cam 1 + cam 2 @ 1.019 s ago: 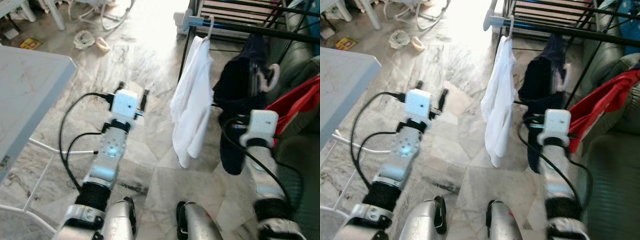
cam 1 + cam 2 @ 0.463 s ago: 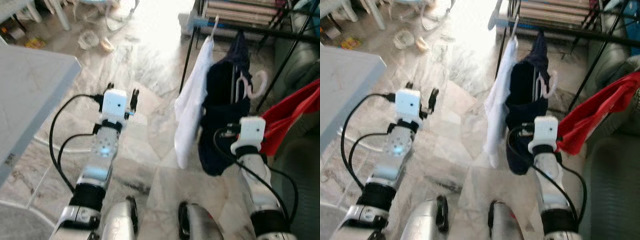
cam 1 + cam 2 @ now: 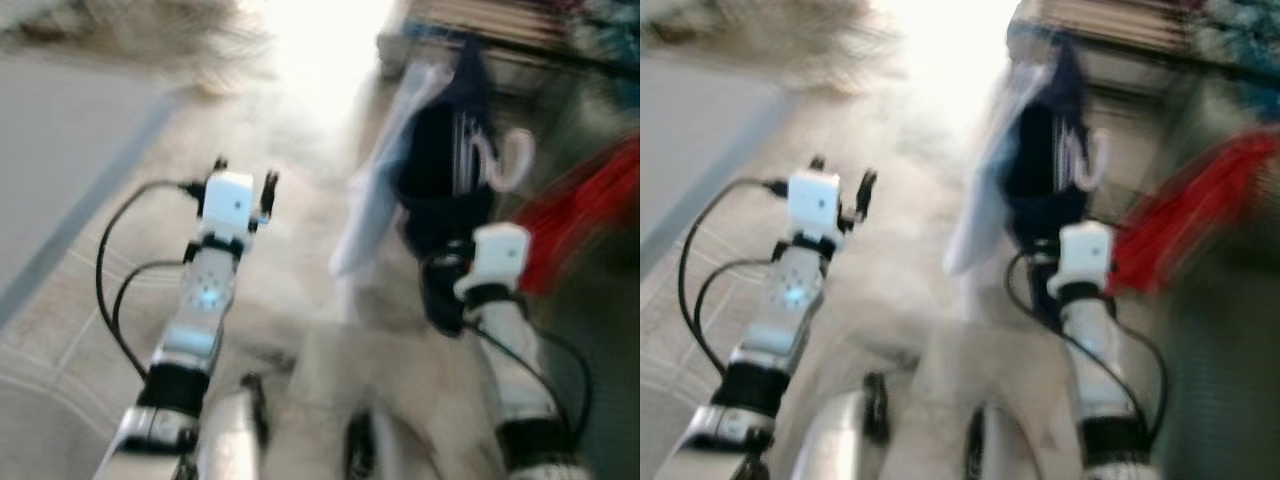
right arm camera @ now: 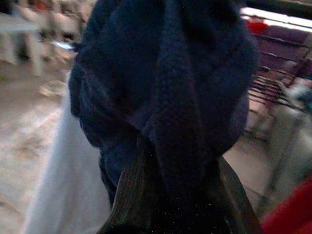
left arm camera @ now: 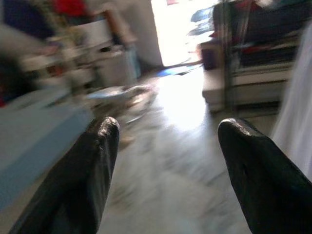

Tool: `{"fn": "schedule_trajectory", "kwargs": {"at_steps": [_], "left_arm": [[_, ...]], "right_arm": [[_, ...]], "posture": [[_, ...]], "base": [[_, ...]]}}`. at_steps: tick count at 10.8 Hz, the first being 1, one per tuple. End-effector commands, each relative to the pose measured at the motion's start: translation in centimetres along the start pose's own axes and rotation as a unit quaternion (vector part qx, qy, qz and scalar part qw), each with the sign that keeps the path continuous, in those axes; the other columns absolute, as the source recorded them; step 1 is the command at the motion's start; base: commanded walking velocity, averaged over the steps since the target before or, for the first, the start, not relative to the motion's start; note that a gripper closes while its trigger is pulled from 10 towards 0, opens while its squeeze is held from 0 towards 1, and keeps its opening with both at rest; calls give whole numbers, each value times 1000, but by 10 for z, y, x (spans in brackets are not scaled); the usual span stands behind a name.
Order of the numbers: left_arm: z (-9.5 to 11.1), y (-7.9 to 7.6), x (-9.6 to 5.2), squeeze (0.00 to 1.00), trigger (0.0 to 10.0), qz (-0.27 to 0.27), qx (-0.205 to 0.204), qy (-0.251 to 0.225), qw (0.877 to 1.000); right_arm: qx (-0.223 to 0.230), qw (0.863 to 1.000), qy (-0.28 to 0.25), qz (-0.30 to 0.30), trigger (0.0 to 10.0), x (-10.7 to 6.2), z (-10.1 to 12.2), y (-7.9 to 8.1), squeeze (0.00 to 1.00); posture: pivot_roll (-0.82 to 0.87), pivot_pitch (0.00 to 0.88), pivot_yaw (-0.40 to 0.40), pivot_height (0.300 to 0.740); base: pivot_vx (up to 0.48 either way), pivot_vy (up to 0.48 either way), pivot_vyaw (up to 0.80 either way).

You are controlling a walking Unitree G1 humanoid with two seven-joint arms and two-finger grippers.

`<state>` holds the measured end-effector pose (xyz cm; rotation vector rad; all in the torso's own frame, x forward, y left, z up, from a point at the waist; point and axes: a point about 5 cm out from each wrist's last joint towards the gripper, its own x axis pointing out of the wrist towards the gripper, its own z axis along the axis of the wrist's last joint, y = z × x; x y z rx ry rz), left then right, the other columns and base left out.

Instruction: Hang hanger

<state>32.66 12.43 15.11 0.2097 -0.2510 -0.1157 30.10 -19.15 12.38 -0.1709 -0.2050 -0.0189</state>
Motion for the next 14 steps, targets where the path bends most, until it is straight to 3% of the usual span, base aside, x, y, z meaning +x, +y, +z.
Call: {"fn": "schedule_trajectory", "kwargs": {"at_steps": [1,2,3,4,5,6,7,8,9,10,14], "left_arm": [[1,-2,0,0,10000,-8,0,3,1000],[2,0,2,0,10000,-8,2,0,1000],[4,1,3,0,10000,-9,4,-3,1000],[5,0,3,0,10000,-10,4,-4,1000],[5,-4,2,0,10000,-13,1,-3,1000],[5,-7,0,0,10000,-19,0,-5,1000],[3,-9,0,0,10000,-20,-3,-2,1000],[3,-9,0,0,10000,-19,-4,-1,1000],[8,-10,2,0,10000,-17,-20,-13,1000],[16,-13,5,0,10000,-24,-10,-30,999],[12,-11,5,0,10000,-22,-27,-17,999]], "right_arm": [[-4,1000,-21,-11,10000,1,9,-6,0],[-5,1000,-22,-12,10000,7,13,-5,0],[-35,999,-19,-35,10000,12,15,-3,0],[-51,998,-18,-21,10000,15,14,3,0],[21,1000,14,-7,10000,12,5,7,0],[4,999,24,-28,10000,12,1,1,0],[36,998,41,22,10000,8,-1,1,0],[40,998,29,35,10000,8,2,1,0],[37,998,15,41,10000,11,7,1,0],[49,998,7,48,10000,13,11,3,0],[68,994,-10,82,10000,15,19,10,0]], "posture": [[-83,193,7,740],[-84,199,31,740],[-87,200,32,740],[-83,199,31,740],[-82,196,21,740],[-81,194,16,740],[-85,189,2,740],[-90,190,-3,740],[-97,188,-6,740],[-97,188,-6,740],[-98,184,3,740]], "base": [[-255,0,0],[-251,0,0],[0,0,0],[0,0,0],[0,0,0],[0,0,0],[0,0,0],[0,0,0],[0,0,788],[0,0,794],[0,0,794]]}}
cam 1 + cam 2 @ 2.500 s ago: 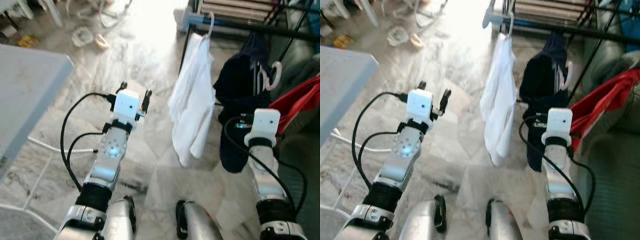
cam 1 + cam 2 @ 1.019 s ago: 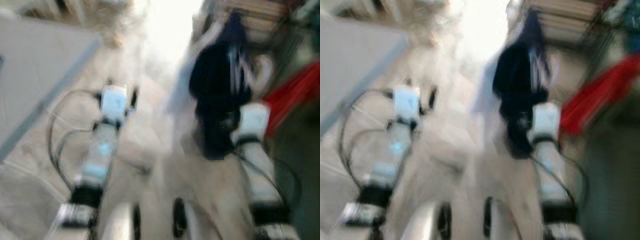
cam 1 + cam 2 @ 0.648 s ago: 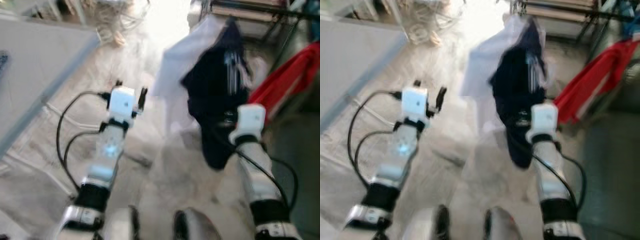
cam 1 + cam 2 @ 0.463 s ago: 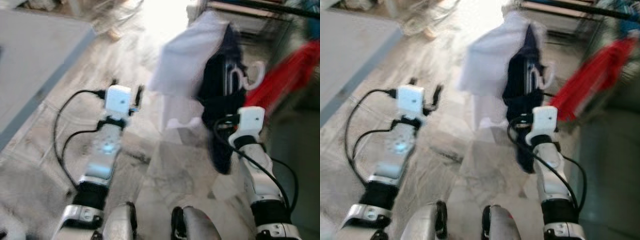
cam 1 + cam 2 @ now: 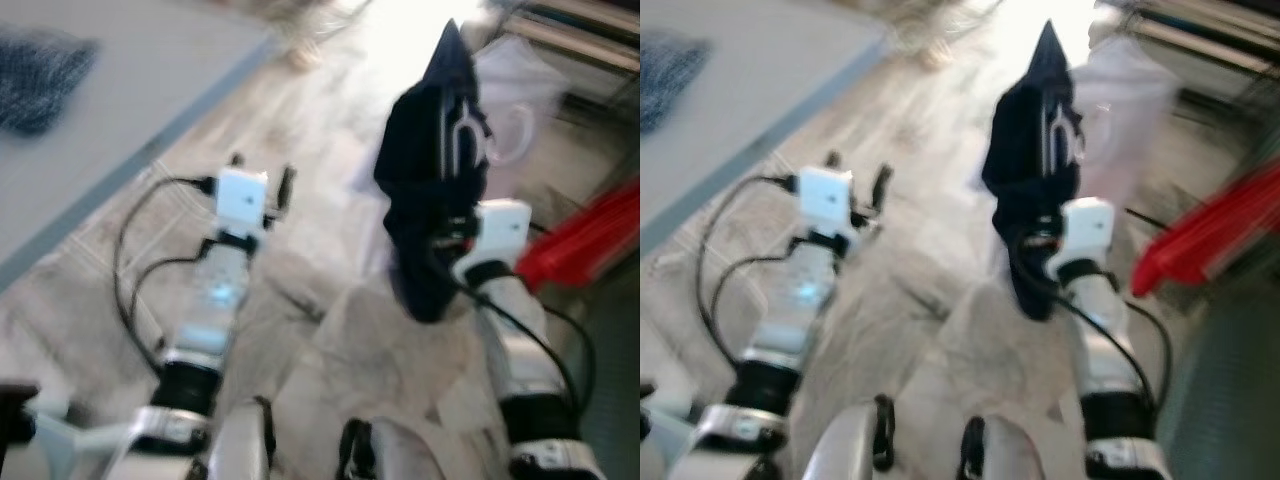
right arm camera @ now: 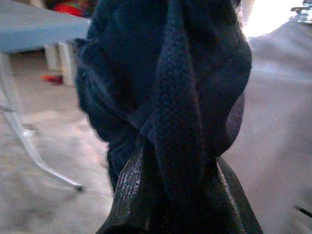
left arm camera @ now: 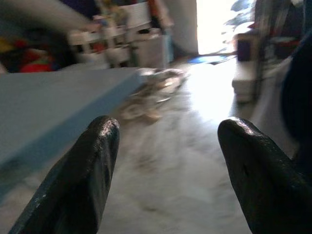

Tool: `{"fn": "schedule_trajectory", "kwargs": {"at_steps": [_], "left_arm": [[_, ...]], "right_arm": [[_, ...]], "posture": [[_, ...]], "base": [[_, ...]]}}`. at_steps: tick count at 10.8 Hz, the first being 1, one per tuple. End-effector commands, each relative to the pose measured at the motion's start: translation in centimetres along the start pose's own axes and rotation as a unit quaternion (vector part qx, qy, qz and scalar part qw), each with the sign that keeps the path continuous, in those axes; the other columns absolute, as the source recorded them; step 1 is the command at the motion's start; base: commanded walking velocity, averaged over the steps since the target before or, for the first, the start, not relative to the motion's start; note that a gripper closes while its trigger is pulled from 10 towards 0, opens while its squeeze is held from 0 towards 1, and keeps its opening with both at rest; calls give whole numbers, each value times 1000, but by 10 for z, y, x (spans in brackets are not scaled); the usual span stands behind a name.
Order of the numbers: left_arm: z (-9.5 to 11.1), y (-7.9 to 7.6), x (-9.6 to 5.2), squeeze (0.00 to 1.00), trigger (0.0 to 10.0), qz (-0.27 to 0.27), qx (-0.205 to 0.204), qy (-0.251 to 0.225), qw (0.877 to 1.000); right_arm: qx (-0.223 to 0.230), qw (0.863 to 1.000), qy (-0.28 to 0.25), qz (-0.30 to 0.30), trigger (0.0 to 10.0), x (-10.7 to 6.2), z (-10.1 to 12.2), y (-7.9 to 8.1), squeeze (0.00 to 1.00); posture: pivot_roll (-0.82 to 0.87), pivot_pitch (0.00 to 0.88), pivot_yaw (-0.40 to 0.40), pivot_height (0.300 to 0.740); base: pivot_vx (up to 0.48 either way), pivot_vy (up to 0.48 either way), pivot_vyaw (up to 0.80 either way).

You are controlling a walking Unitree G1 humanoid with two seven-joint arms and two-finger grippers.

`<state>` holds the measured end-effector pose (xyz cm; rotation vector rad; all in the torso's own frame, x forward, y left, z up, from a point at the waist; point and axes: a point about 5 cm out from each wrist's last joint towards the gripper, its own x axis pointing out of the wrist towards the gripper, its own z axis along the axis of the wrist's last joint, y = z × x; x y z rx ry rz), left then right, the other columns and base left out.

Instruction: Hang hanger

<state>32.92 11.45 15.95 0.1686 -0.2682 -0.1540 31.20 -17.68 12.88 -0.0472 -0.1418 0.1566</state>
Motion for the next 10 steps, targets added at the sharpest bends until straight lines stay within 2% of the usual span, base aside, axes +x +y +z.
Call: {"fn": "schedule_trajectory", "kwargs": {"at_steps": [1,4,6,8,9,10], "left_arm": [[4,-5,0,0,10000,-9,-3,-7,1000],[3,-8,0,0,10000,-19,-5,-5,1000],[3,-10,0,0,10000,-24,-4,-5,1000],[3,-10,1,0,10000,-28,-3,-5,1000],[3,-10,1,0,10000,-29,-4,-4,1000],[3,-11,1,0,10000,-31,-3,-4,1000]], "right_arm": [[-6,999,-42,3,10000,5,20,-6,0],[-8,998,-49,48,10000,10,31,-9,0],[6,993,-48,104,10000,10,36,-1,0],[34,983,-47,174,10000,7,50,7,0],[33,975,-44,214,10000,4,55,11,0],[40,961,-34,271,10000,0,64,16,0]], "posture": [[-99,185,2,740],[-99,185,2,740],[-99,188,0,740],[-101,191,2,740],[-101,191,2,740],[-102,191,2,740]], "base": [[0,0,794],[0,0,794],[0,0,794],[0,0,794],[0,0,788],[0,0,0]]}}
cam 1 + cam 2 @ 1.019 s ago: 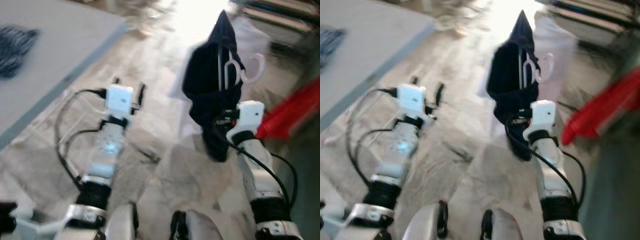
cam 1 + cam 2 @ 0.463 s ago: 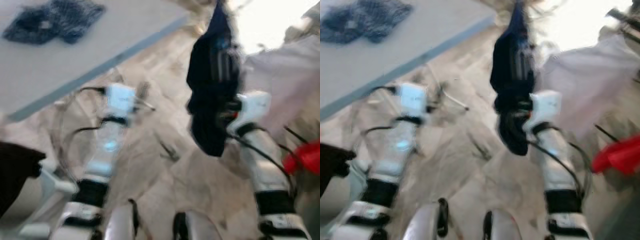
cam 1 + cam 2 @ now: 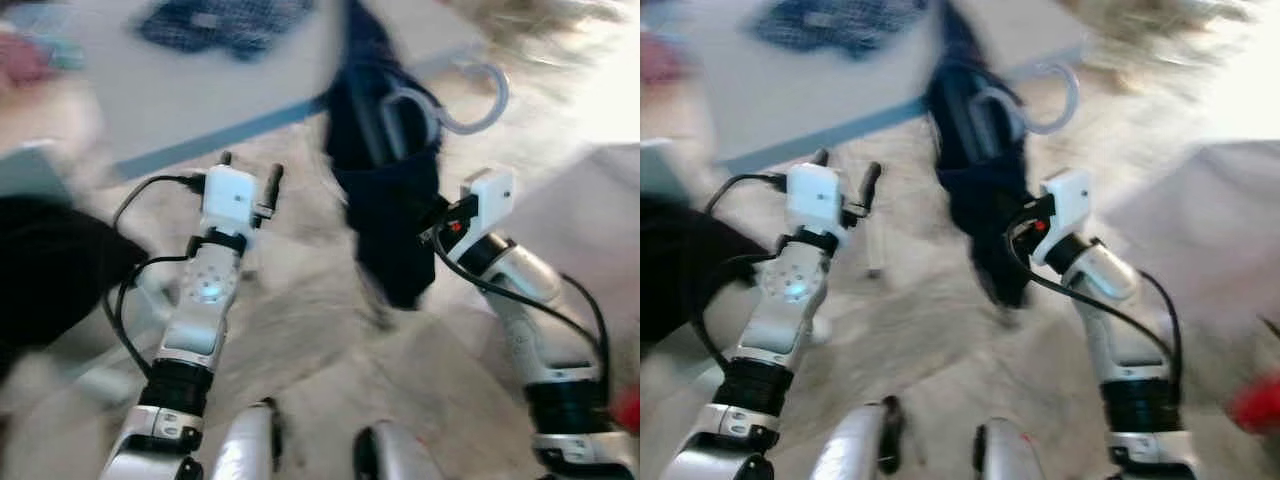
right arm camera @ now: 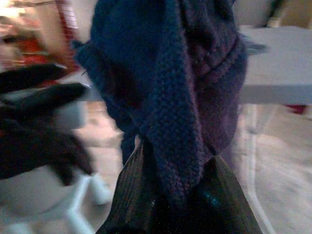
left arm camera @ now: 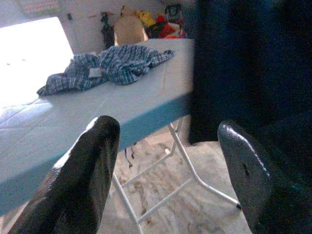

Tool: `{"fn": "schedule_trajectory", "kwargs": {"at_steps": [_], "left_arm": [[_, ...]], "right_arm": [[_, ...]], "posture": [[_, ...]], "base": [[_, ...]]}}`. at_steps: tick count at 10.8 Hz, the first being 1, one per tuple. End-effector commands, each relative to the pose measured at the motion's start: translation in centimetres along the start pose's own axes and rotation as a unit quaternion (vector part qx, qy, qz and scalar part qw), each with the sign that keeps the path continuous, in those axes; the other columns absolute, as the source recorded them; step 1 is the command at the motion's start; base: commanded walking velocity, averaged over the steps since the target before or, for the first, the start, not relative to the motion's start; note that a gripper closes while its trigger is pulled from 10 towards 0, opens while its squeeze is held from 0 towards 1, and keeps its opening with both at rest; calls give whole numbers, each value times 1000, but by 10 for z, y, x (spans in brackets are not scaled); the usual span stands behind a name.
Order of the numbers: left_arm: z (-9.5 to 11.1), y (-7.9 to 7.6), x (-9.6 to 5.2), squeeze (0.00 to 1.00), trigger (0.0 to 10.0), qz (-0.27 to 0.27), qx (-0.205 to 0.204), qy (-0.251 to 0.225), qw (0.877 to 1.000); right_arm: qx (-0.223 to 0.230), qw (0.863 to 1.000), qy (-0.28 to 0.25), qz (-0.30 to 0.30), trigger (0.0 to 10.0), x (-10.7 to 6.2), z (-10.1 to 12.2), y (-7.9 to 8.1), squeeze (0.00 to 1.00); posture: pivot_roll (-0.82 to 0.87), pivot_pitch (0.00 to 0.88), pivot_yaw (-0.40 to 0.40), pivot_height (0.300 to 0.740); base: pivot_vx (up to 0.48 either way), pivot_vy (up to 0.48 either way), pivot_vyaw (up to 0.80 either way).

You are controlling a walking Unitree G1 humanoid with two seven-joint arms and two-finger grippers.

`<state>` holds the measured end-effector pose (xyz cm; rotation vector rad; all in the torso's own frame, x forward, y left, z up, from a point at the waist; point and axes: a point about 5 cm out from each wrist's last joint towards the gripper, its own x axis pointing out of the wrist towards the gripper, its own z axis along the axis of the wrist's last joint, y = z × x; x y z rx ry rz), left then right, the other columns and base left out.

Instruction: Hang hanger

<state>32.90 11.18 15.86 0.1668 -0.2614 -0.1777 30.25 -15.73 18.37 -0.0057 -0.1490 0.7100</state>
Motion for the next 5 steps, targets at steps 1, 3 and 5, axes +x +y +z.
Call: {"fn": "schedule_trajectory", "kwargs": {"at_steps": [1,3,5], "left_arm": [[3,-9,1,0,10000,-19,0,-6,1000],[3,-9,1,0,10000,-19,1,-5,1000],[2,-8,1,0,10000,-14,3,-4,1000]], "right_arm": [[-13,999,-6,47,10000,-4,13,7,0],[-20,994,17,107,10000,-11,19,12,0],[-4,986,30,161,10000,-17,29,19,0]], "posture": [[-101,191,2,740],[-101,189,1,740],[-101,192,2,740]], "base": [[0,0,0],[0,0,0],[0,0,0]]}}
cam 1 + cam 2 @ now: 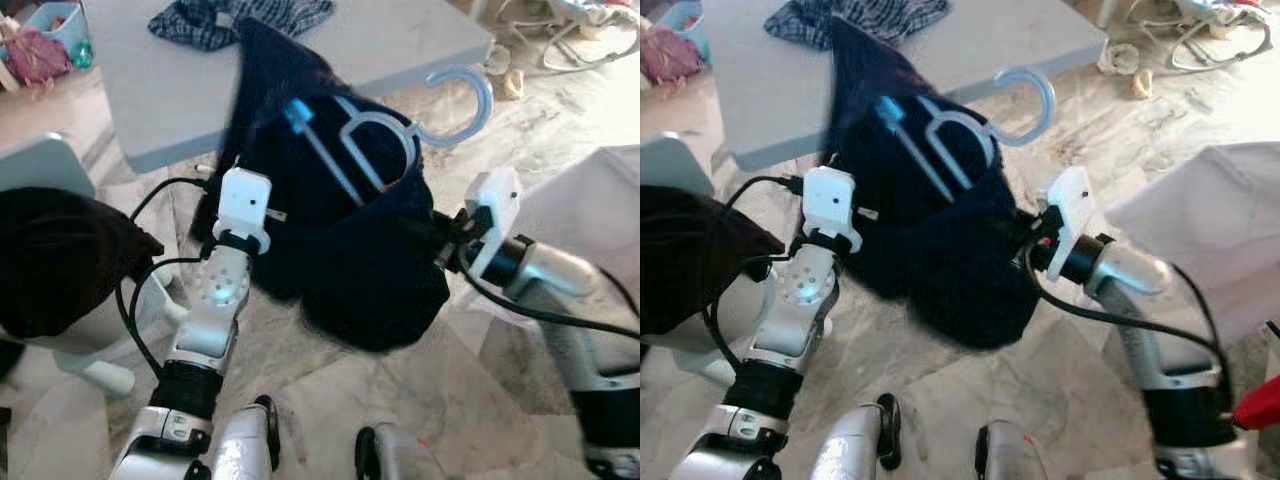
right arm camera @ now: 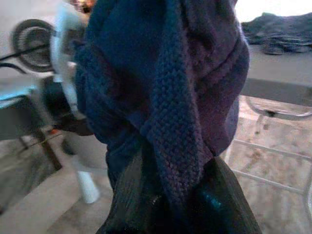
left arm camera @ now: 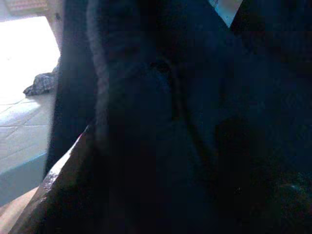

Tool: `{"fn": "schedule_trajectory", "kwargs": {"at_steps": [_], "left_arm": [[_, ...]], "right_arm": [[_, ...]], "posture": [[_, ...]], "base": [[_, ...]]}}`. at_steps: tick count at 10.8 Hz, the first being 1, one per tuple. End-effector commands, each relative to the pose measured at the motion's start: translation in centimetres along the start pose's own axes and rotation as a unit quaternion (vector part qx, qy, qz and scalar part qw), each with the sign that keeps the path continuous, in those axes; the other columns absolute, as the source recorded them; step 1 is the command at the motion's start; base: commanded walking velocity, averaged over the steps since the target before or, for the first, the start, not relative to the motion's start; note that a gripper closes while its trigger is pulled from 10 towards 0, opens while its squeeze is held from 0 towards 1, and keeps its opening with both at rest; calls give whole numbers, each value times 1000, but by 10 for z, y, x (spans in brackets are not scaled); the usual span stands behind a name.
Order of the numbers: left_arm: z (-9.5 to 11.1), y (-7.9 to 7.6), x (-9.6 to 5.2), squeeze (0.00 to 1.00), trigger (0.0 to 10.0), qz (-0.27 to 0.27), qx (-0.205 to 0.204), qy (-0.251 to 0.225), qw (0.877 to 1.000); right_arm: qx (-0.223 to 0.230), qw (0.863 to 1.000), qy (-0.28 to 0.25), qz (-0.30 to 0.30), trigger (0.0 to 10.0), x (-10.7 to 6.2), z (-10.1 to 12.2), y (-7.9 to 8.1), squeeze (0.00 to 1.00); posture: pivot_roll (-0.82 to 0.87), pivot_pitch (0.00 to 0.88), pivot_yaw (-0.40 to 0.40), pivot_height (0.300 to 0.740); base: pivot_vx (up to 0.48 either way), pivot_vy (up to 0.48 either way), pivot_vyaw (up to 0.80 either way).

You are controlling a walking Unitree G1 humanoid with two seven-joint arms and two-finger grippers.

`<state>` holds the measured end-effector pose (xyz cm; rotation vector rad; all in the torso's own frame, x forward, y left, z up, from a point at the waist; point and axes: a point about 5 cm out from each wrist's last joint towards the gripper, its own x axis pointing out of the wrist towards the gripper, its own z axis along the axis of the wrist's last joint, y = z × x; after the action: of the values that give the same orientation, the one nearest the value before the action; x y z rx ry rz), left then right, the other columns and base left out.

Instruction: Hang hanger

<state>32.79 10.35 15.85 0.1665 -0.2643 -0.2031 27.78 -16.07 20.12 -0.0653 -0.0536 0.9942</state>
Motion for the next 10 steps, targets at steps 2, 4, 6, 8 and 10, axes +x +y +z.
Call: {"fn": "schedule_trajectory", "kwargs": {"at_steps": [2,4,6,8,10], "left_arm": [[1,0,-1,0,10000,-9,1,-6,1000],[2,-2,-5,0,0,-32,-16,-17,999],[1,1,-5,0,0,-19,1,-12,1000],[-8,12,-6,0,0,13,20,16,1000],[-10,24,-5,0,0,51,37,24,998]], "right_arm": [[-7,998,26,65,10000,-9,7,12,0],[-21,997,47,51,10000,-13,4,7,0],[-35,991,111,62,10000,-21,-9,7,0],[-51,987,140,61,10000,-32,-11,1,0],[-65,981,175,60,10000,-43,-14,-4,0]], "posture": [[-101,192,2,740],[-104,191,2,740],[-104,191,1,740],[-106,192,2,740],[-111,192,2,740]], "base": [[0,0,0],[0,0,0],[0,0,0],[0,0,0],[0,0,0]]}}
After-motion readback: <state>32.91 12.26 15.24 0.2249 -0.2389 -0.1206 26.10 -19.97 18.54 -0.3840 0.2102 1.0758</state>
